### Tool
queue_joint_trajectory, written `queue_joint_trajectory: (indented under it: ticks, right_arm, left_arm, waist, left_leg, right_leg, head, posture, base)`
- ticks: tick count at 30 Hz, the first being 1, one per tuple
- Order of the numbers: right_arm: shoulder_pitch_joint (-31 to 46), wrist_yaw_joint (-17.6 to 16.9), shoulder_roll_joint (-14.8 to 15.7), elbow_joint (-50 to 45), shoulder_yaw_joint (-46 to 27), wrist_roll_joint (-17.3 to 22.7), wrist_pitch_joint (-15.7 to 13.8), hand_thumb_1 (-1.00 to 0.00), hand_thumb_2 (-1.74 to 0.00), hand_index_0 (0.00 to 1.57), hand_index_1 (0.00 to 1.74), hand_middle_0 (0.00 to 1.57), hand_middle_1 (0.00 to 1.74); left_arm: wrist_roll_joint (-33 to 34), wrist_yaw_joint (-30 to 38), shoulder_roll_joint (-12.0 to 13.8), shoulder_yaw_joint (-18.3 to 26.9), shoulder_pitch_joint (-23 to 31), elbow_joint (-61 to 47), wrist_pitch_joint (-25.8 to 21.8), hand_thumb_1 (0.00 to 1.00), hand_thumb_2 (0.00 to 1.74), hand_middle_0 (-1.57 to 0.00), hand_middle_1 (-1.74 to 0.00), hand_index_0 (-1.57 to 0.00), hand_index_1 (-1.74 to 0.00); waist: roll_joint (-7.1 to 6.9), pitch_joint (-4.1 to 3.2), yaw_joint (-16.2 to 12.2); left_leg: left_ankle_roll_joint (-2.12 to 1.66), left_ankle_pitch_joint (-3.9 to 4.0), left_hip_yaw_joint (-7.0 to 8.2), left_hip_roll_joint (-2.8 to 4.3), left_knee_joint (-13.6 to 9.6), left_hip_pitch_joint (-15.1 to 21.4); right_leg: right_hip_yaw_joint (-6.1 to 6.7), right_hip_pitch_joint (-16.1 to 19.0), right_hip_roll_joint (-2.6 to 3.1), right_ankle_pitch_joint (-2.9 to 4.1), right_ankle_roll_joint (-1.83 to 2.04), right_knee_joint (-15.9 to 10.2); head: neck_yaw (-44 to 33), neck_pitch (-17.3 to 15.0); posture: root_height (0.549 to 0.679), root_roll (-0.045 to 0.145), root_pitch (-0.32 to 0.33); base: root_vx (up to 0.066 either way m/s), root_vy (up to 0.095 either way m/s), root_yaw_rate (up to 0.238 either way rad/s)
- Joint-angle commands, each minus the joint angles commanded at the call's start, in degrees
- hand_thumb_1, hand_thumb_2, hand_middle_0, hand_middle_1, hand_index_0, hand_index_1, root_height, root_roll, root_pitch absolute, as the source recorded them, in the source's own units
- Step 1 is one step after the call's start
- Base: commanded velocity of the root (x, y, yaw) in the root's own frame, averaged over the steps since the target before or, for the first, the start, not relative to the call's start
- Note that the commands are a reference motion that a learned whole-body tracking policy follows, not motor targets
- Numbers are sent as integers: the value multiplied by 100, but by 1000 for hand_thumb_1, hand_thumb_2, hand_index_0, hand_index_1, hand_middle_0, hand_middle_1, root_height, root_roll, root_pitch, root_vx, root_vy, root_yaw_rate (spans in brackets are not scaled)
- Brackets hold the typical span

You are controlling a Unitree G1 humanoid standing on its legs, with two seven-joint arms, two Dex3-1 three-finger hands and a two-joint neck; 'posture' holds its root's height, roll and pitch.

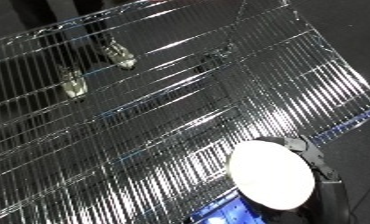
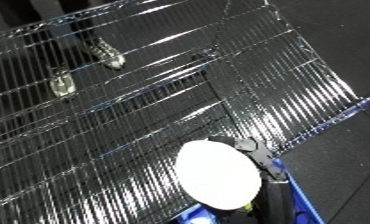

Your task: Pick up the object and place it into the box

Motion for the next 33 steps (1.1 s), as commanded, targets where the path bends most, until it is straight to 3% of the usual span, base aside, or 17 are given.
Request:
queue_joint_trajectory:
  ticks: [4,8,10,16,24,33]
  right_arm:
    - [255,12,-41,10,-236,172,-73,-700,-1218,1099,1218,1099,1218]
    - [455,-14,-172,77,-457,201,-104,-700,-1218,1099,1218,1099,1218]
    - [580,20,-283,131,-604,257,-131,-700,-1218,1099,1218,1099,1218]
    - [1027,93,-500,215,-1030,362,-275,-700,-1218,1099,1218,1099,1218]
    - [1549,115,-617,342,-1374,647,-402,-700,-1218,1099,1218,1099,1218]
    - [1663,237,-573,499,-1433,927,-500,-250,-435,393,435,393,435]
  left_arm:
    - [-82,22,-19,93,94,-26,9,1000,1740,-1570,-1740,-1570,-1740]
    - [-147,129,-119,72,156,-16,-75,1000,1740,-1570,-1740,-1570,-1740]
    - [-198,173,-191,52,203,21,-153,1000,1740,-1570,-1740,-1570,-1740]
    - [-322,217,-326,38,376,53,-339,1000,1740,-1570,-1740,-1570,-1740]
    - [-419,108,-342,83,532,75,-416,1000,1740,-1570,-1740,-1570,-1740]
    - [-437,125,-375,43,507,42,-387,1000,1740,-1570,-1740,-1570,-1740]
  waist:
    - [47,0,-167]
    - [126,0,-353]
    - [180,0,-455]
    - [302,0,-662]
    - [401,0,-811]
    - [452,0,-850]
  left_leg:
    - [-15,-51,112,28,-28,175]
    - [-32,-84,234,46,-92,366]
    - [-44,-108,297,50,-120,486]
    - [-51,-144,441,54,-245,722]
    - [-50,-135,527,32,-414,900]
    - [-50,-137,520,-11,-444,966]
  right_leg:
    - [93,146,-4,-14,-24,-57]
    - [209,271,-18,-20,-40,-156]
    - [274,361,-32,-26,-46,-216]
    - [420,493,-35,-64,-50,-317]
    - [507,552,-4,-88,-48,-391]
    - [544,575,22,-96,-59,-392]
  head:
    - [292,-284]
    - [948,-924]
    - [1095,-1075]
    - [1411,-1140]
    - [1676,-1094]
    - [1772,-1124]
  posture:
    - [644,56,102]
    - [647,67,91]
    - [648,73,83]
    - [650,83,73]
    - [652,89,73]
    - [652,94,70]
  base:
    - [24,100,-240]
    - [34,155,-201]
    - [76,193,-216]
    - [46,115,-129]
    - [9,34,-38]
    - [2,2,-4]
